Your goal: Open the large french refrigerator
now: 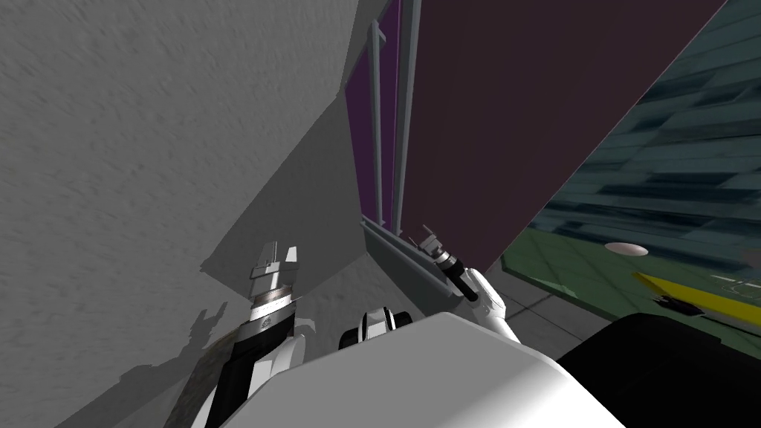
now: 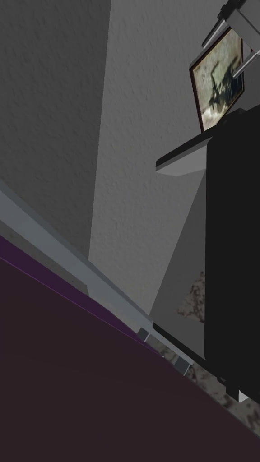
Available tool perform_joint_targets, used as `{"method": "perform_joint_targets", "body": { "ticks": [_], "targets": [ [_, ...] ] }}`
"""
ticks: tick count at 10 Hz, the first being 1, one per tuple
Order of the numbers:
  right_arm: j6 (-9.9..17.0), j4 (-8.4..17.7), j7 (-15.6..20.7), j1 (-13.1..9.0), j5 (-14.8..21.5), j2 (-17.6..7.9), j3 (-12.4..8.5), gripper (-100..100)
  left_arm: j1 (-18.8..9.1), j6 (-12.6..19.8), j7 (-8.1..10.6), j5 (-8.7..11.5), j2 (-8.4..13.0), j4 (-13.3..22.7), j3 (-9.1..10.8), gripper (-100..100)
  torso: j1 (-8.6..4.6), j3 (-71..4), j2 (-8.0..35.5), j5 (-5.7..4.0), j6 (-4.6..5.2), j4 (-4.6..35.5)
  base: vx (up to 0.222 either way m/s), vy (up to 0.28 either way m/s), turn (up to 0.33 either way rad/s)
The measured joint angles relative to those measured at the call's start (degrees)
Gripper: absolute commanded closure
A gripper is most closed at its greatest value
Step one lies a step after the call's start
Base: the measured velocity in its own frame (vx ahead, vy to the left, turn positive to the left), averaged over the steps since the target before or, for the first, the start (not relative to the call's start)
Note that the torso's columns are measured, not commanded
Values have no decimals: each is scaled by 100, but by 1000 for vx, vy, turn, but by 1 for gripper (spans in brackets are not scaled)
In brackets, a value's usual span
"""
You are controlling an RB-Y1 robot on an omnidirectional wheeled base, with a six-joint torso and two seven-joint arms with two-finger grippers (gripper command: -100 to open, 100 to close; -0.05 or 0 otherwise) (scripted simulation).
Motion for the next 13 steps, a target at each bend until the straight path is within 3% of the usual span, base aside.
{"method": "perform_joint_targets", "body": {
  "ticks": [13],
  "targets": [
    [-830,1208,1926,-502,1749,272,-954,-100,0,0,0,0,0,0,0,0,-38,-52,-89,-20,-26,-32,75,13,11]
  ]
}}
